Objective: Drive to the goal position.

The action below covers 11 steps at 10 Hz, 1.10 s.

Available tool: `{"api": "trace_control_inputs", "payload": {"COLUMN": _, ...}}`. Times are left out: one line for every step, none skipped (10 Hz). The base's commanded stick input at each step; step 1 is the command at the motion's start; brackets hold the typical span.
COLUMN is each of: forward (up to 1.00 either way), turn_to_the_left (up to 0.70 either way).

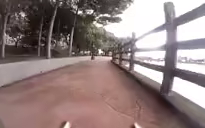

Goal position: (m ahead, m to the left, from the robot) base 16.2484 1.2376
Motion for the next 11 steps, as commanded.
{"api": "trace_control_inputs", "payload": {"forward": 0.7, "turn_to_the_left": 0.0}}
{"api": "trace_control_inputs", "payload": {"forward": 0.7, "turn_to_the_left": 0.0}}
{"api": "trace_control_inputs", "payload": {"forward": 0.7, "turn_to_the_left": 0.0}}
{"api": "trace_control_inputs", "payload": {"forward": 0.7, "turn_to_the_left": 0.0}}
{"api": "trace_control_inputs", "payload": {"forward": 0.7, "turn_to_the_left": 0.0}}
{"api": "trace_control_inputs", "payload": {"forward": 0.7, "turn_to_the_left": 0.0}}
{"api": "trace_control_inputs", "payload": {"forward": 0.7, "turn_to_the_left": 0.0}}
{"api": "trace_control_inputs", "payload": {"forward": 0.7, "turn_to_the_left": 0.0}}
{"api": "trace_control_inputs", "payload": {"forward": 0.7, "turn_to_the_left": 0.0}}
{"api": "trace_control_inputs", "payload": {"forward": 0.7, "turn_to_the_left": 0.0}}
{"api": "trace_control_inputs", "payload": {"forward": 0.7, "turn_to_the_left": 0.0}}
